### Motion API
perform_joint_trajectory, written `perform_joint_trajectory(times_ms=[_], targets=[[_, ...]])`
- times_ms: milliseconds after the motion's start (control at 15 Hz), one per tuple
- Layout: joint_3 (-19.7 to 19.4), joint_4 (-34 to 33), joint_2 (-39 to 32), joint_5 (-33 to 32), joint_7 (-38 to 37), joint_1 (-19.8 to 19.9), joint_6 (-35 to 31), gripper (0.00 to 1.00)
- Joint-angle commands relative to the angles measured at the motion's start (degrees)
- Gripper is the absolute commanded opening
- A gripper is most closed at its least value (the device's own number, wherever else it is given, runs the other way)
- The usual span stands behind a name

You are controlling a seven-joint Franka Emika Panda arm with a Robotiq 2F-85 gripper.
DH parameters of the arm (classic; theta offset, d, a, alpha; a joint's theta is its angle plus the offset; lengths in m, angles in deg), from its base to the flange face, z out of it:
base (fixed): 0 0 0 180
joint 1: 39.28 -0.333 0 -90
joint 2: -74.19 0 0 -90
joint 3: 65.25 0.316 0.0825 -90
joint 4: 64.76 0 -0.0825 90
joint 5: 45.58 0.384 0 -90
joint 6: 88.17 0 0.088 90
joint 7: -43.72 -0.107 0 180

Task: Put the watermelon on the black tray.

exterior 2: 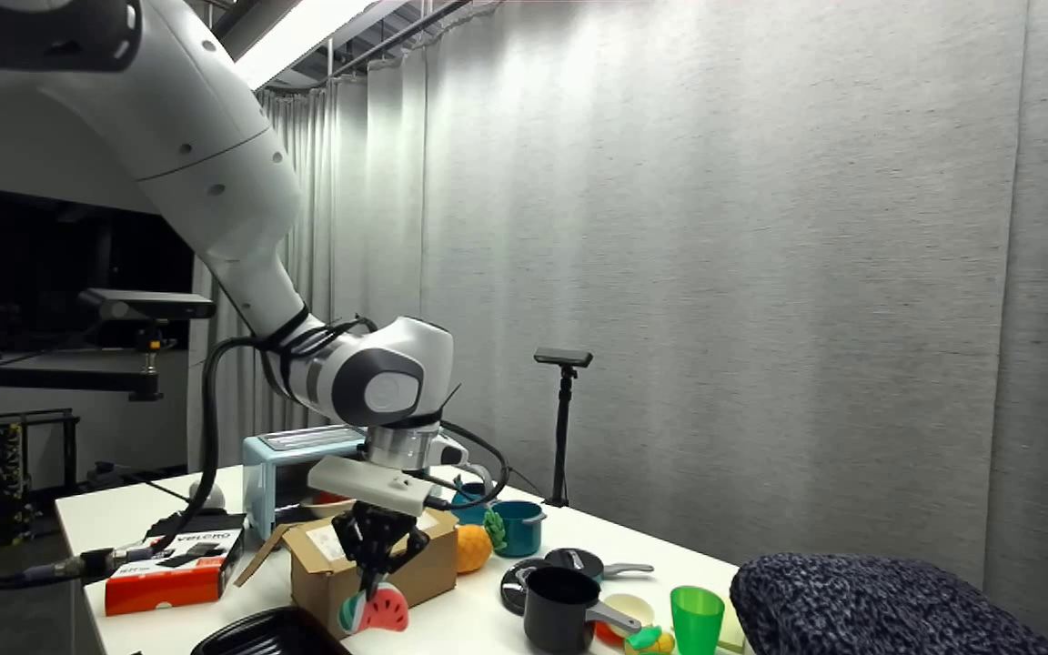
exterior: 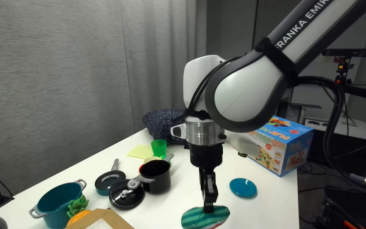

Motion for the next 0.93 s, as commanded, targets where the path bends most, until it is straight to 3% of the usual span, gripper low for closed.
perform_joint_trajectory(times_ms=[0, 400, 867], targets=[[2.1, 0.9, -0.2, -0.4, 5.5, -1.7, 2.6, 0.01], [5.3, 1.7, -0.8, -1.4, 10.3, -4.5, 3.9, 0.01], [6.0, 1.9, -4.1, -7.7, 10.5, -7.3, 1.4, 0.01]])
